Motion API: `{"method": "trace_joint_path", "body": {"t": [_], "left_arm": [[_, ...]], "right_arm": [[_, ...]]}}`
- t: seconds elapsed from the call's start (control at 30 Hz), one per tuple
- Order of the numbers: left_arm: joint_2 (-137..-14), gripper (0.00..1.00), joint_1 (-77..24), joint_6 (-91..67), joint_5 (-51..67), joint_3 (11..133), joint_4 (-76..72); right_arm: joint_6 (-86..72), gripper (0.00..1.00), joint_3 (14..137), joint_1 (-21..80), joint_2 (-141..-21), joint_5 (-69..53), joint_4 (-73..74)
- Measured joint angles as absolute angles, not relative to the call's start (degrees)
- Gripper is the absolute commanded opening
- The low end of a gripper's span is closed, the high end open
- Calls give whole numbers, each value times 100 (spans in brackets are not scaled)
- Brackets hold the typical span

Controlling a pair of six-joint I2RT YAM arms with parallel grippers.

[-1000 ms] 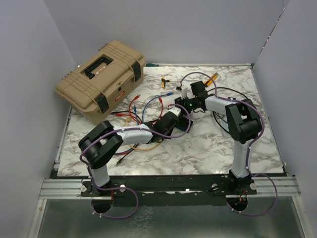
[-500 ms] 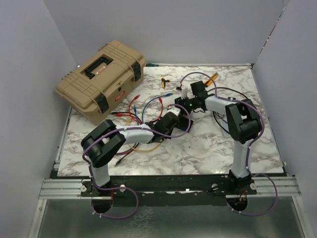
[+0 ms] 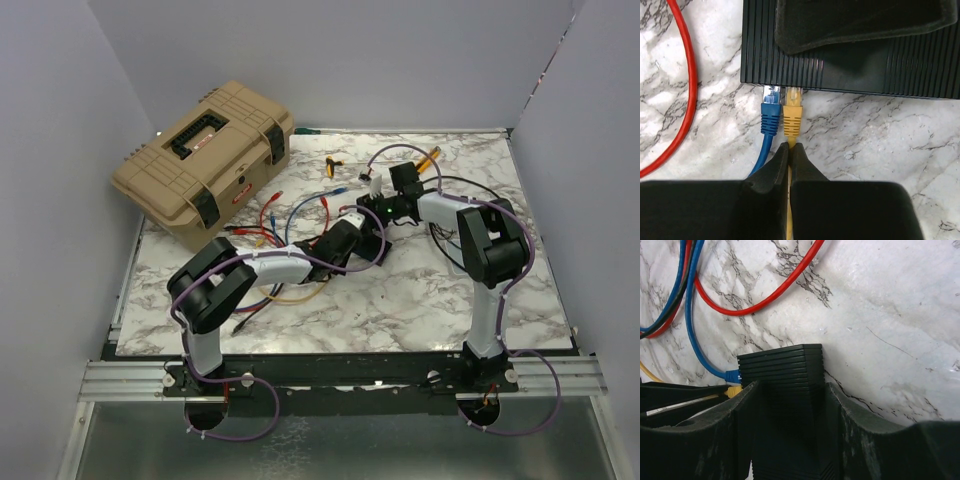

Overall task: Insert the plug into the switch port
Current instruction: Insert the connector into the switch port.

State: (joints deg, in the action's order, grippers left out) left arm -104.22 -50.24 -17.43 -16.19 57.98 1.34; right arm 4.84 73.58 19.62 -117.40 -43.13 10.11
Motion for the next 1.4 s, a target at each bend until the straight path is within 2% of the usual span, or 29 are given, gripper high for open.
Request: {"method": "trace_joint_path", "body": {"t": [0.7,1.03,1.1,1.23,1.4], "left_arm": [[-10827,0,-4995,-1199,-1640,6163,-283],[-11002,1,-4987,-1007,-996,6040,-1203],[-11045,8,-5013,-943,-919,6040,-1343],[-11069,35,-5039,-880,-849,6040,-1559],[-10993,51,-5039,-895,-932,6075,-1702]], "right_arm": [[884,53,7456,1835,-11784,-4292,923],[-545,59,5977,1435,-10479,-2952,567],[-770,61,5837,1428,-10311,-2692,561],[-1212,67,5647,1441,-10141,-2147,489],[-1669,76,4991,1446,-9454,-1420,283]]}}
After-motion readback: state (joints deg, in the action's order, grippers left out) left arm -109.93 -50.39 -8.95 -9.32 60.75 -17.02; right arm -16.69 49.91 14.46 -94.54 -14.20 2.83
